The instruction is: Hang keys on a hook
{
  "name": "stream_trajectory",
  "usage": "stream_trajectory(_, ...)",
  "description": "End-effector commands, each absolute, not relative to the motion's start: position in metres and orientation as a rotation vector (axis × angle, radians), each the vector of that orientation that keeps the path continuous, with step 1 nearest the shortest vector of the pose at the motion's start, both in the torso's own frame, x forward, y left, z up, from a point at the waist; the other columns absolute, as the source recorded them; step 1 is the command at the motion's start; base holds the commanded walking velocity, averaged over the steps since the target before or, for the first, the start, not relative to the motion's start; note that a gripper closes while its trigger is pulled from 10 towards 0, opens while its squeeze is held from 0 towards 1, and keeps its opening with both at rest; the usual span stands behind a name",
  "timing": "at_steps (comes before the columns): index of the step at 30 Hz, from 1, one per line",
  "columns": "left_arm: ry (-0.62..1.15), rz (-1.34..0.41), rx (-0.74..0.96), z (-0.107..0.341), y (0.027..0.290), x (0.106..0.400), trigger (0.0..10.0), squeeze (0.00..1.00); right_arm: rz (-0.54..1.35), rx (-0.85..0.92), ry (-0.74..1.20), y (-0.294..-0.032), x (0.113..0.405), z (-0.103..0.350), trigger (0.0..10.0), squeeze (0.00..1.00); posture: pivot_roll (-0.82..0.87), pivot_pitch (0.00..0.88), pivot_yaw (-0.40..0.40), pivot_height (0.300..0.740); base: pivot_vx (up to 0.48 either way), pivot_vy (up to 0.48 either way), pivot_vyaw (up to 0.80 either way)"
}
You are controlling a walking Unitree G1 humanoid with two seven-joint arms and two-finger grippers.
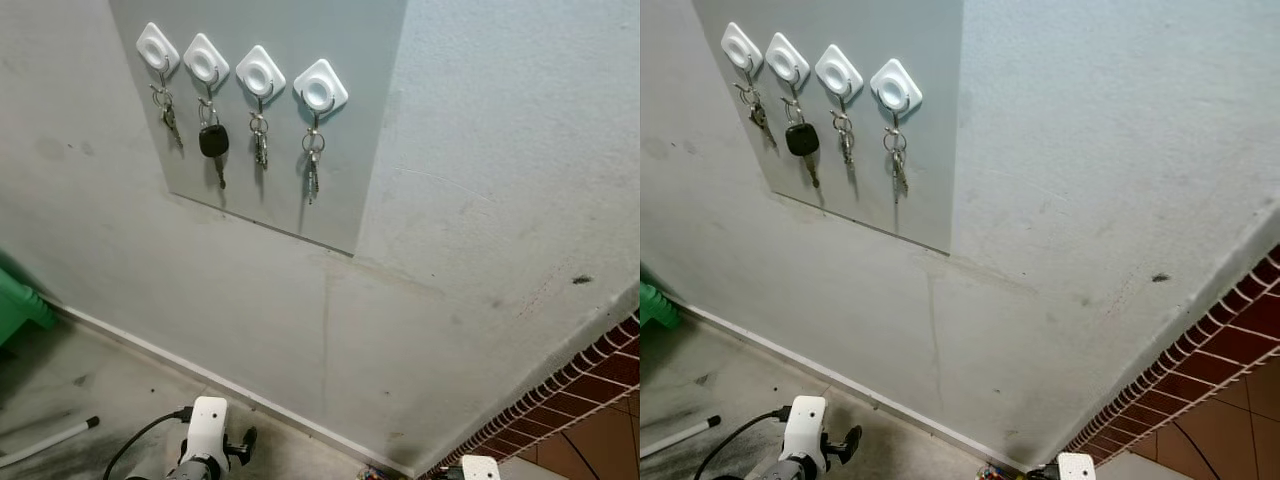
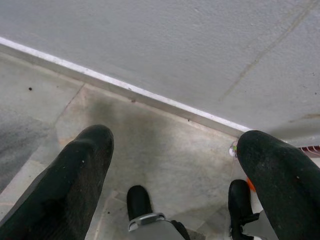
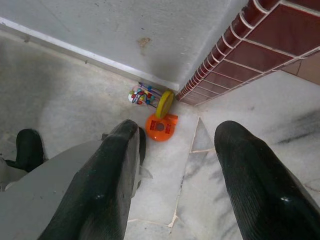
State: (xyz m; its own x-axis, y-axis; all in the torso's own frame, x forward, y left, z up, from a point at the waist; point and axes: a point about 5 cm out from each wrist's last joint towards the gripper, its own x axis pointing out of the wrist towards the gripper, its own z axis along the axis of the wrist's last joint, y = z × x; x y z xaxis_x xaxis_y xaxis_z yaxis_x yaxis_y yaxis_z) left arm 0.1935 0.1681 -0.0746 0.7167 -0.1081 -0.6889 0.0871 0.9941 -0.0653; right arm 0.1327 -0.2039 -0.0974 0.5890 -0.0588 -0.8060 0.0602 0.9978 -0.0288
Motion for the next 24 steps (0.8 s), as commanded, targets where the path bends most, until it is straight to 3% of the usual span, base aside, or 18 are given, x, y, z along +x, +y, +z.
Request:
stream_trajectory(1,0.770,-0.105,-0.030,-0.0753,0.1695,0.1919,10.0,0.00,-0.082,0.004,0.958,-0.2055,0.1285,-0.0990,10.0,0.00,0.01,0.050,-0.013,0.740,0.000,0.000,0.00)
stream_trajectory(5,0.771,-0.104,-0.031,-0.0756,0.1697,0.1913,10.0,0.00,-0.083,0.003,0.975,-0.2055,0.1268,-0.1000,10.0,0.00,0.01,0.050,-0.013,0.740,0.000,0.000,0.00)
stream_trajectory(24,0.783,-0.091,-0.042,-0.0780,0.1699,0.1865,10.0,0.00,-0.081,0.006,0.980,-0.2071,0.1244,-0.1004,10.0,0.00,0.01,0.062,-0.019,0.740,0.000,0.000,-0.66)
